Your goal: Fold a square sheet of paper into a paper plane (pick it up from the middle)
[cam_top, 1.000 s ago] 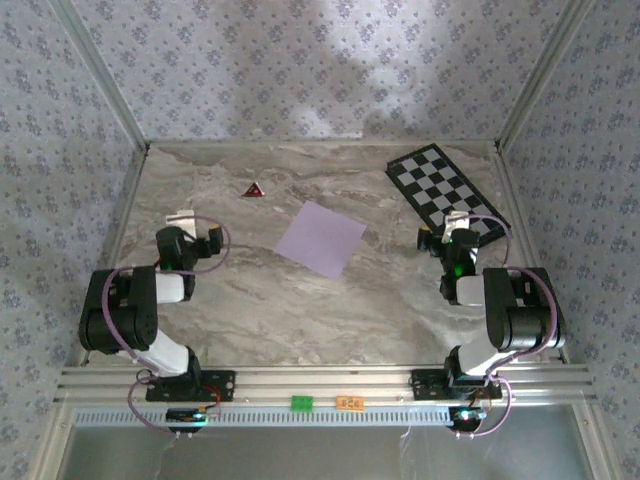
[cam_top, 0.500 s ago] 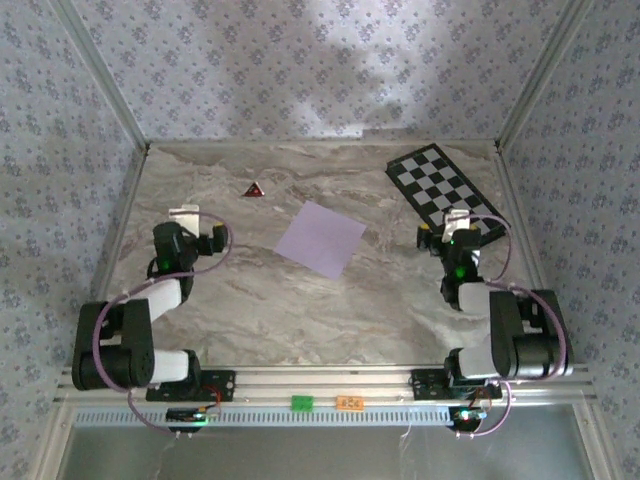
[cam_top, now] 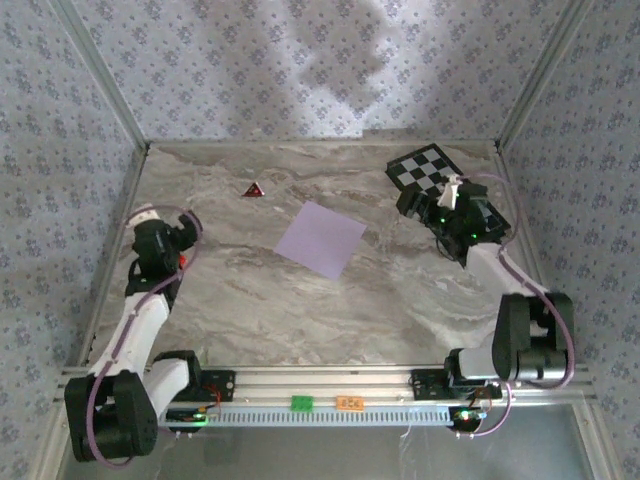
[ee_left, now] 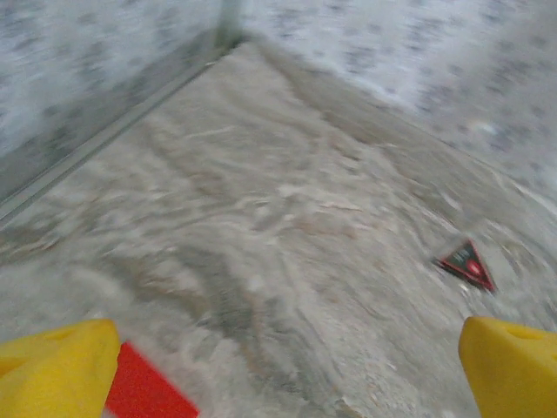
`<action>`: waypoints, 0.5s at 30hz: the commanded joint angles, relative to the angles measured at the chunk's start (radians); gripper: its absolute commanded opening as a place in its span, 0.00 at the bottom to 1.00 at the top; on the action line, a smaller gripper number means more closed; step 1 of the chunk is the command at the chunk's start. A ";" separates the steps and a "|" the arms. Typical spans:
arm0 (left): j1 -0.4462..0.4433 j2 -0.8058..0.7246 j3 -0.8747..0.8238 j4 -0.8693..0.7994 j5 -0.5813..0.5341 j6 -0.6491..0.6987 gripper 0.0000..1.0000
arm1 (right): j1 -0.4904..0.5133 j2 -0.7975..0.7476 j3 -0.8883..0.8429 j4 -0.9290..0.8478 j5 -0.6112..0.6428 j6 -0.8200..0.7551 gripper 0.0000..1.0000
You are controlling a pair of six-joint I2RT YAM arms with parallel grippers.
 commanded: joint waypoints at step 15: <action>0.079 0.071 0.153 -0.431 0.297 -0.140 1.00 | 0.649 0.441 0.527 -0.466 0.430 0.130 1.00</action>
